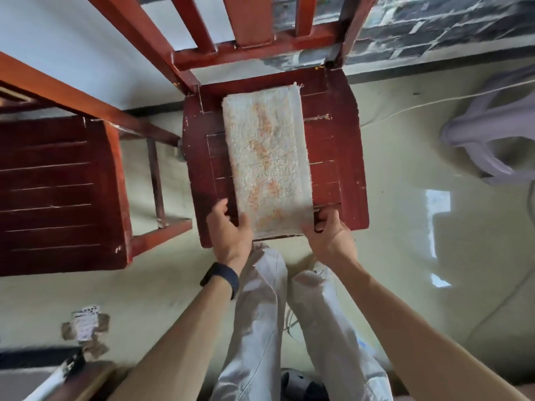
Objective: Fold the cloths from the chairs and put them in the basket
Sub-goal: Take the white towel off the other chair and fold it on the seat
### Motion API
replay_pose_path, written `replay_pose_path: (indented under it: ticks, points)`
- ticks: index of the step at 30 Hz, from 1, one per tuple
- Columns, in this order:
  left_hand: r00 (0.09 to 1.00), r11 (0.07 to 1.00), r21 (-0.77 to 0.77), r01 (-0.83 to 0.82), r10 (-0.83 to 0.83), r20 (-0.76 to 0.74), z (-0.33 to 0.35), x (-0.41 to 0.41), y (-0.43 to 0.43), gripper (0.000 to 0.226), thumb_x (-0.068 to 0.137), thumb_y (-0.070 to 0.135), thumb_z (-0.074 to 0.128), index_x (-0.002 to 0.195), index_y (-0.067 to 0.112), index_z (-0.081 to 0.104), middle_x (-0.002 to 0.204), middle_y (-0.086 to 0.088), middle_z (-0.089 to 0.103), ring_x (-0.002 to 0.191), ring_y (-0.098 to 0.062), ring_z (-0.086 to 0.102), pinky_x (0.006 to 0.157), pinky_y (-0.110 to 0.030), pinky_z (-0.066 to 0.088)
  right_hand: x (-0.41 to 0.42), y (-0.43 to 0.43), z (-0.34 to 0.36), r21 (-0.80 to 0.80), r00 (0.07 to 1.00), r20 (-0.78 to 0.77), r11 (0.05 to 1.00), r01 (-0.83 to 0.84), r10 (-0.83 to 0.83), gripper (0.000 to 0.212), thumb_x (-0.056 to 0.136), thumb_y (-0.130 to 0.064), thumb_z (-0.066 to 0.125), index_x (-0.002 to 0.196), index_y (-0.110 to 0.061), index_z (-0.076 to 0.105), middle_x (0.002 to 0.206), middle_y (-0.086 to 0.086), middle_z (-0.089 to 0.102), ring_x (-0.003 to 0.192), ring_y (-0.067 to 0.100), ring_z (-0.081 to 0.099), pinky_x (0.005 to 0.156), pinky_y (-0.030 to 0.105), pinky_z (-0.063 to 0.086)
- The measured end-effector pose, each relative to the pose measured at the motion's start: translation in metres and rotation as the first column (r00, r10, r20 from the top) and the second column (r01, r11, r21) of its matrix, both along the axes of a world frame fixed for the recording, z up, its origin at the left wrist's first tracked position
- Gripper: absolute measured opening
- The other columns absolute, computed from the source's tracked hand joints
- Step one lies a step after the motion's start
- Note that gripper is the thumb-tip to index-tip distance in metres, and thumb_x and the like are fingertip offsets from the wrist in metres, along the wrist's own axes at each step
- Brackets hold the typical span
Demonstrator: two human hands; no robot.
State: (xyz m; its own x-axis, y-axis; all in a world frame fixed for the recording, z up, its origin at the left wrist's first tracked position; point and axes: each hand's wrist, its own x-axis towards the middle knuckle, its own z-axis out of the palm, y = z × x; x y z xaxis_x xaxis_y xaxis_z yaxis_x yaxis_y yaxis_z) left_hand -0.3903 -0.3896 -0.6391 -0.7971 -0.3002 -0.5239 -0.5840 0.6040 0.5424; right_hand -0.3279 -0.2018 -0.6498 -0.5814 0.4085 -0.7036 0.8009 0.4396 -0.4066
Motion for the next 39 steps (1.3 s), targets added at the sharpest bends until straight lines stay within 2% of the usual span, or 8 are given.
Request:
replay_pose_path:
  ticks: [7,10,14,20,23,27,34,39]
  points:
    - [0.979,0.992,0.078,-0.096,0.080,0.189,-0.008,0.014,-0.012,0.011,0.088,0.030,0.069,0.080,0.030,0.061,0.079,0.014,0.062,0.069,-0.002,0.056,0.066,-0.023,0.041,-0.013,-0.004,-0.007,-0.119,0.982,0.109,0.979,0.164,-0.151,0.021,0.082,-0.038,0.074,0.092,-0.027,0.059,0.078,-0.012,0.062,0.074,0.014,0.060,0.059,0.025,0.042]
    - [0.942,0.954,0.215,-0.211,0.139,0.306,-0.004,0.017,-0.020,0.018,0.087,0.031,0.071,0.096,0.021,0.059,0.091,0.006,0.064,0.083,-0.014,0.063,0.077,-0.033,0.050,-0.006,-0.005,0.000,-0.226,0.944,0.087,0.917,0.330,-0.318,0.021,0.078,-0.033,0.077,0.090,-0.024,0.062,0.079,-0.006,0.067,0.069,0.010,0.063,0.061,0.027,0.052]
    - [0.909,0.904,0.311,-0.294,0.164,0.383,0.017,0.032,-0.032,0.024,0.088,0.030,0.072,0.095,0.017,0.054,0.096,-0.010,0.066,0.071,-0.022,0.066,0.059,-0.029,0.049,0.015,-0.008,0.020,-0.364,0.868,0.123,0.792,0.491,-0.482,0.024,0.084,-0.019,0.076,0.094,-0.018,0.053,0.085,0.009,0.070,0.070,0.019,0.070,0.064,0.036,0.057]
    - [0.919,0.883,0.398,-0.248,0.084,0.386,0.071,0.054,-0.050,0.030,0.089,0.033,0.071,0.107,0.029,0.048,0.093,-0.006,0.067,0.054,-0.010,0.060,0.057,-0.025,0.047,0.042,-0.010,0.073,-0.386,0.921,0.003,0.850,0.360,-0.389,0.022,0.091,-0.020,0.071,0.102,-0.018,0.052,0.068,0.004,0.068,0.044,0.010,0.060,0.046,0.025,0.050]
    - [0.914,0.848,0.490,-0.200,-0.019,0.406,0.092,0.040,-0.059,0.011,0.093,0.031,0.066,0.103,0.036,0.064,0.094,-0.001,0.068,0.060,-0.012,0.060,0.059,-0.026,0.046,0.028,-0.009,0.098,-0.472,0.910,-0.039,0.810,0.348,-0.413,0.009,0.092,-0.021,0.071,0.100,-0.023,0.067,0.074,0.002,0.072,0.053,0.014,0.067,0.049,0.022,0.052]
    - [0.888,0.754,0.631,-0.184,-0.147,0.435,0.103,0.001,-0.068,0.036,0.084,0.012,0.061,0.114,0.029,0.070,0.098,0.000,0.072,0.068,-0.011,0.062,0.062,-0.024,0.043,-0.009,0.002,0.114,-0.600,0.922,-0.027,0.744,0.293,-0.385,0.032,0.068,-0.026,0.070,0.099,-0.031,0.074,0.088,0.000,0.077,0.072,0.015,0.072,0.060,0.025,0.055]
    - [0.852,0.847,0.288,0.447,-0.501,0.151,0.068,-0.059,-0.061,0.035,0.090,0.054,0.062,0.082,0.021,0.064,0.073,0.009,0.063,0.067,-0.002,0.059,0.057,-0.019,0.041,-0.068,0.007,0.076,-0.050,0.971,-0.224,0.994,-0.100,0.086,0.014,0.093,-0.044,0.065,0.091,-0.031,0.069,0.075,-0.008,0.069,0.069,0.015,0.065,0.060,0.025,0.048]
    - [0.916,0.910,0.127,0.394,-0.401,0.030,0.037,-0.088,-0.038,0.048,0.098,0.055,0.046,0.072,0.015,0.052,0.062,0.007,0.051,0.058,-0.009,0.048,0.055,-0.031,0.036,-0.101,0.003,0.047,0.021,0.967,-0.251,0.999,-0.050,0.054,0.036,0.101,-0.054,0.043,0.100,-0.022,0.060,0.086,-0.008,0.066,0.079,0.013,0.065,0.071,0.034,0.055]
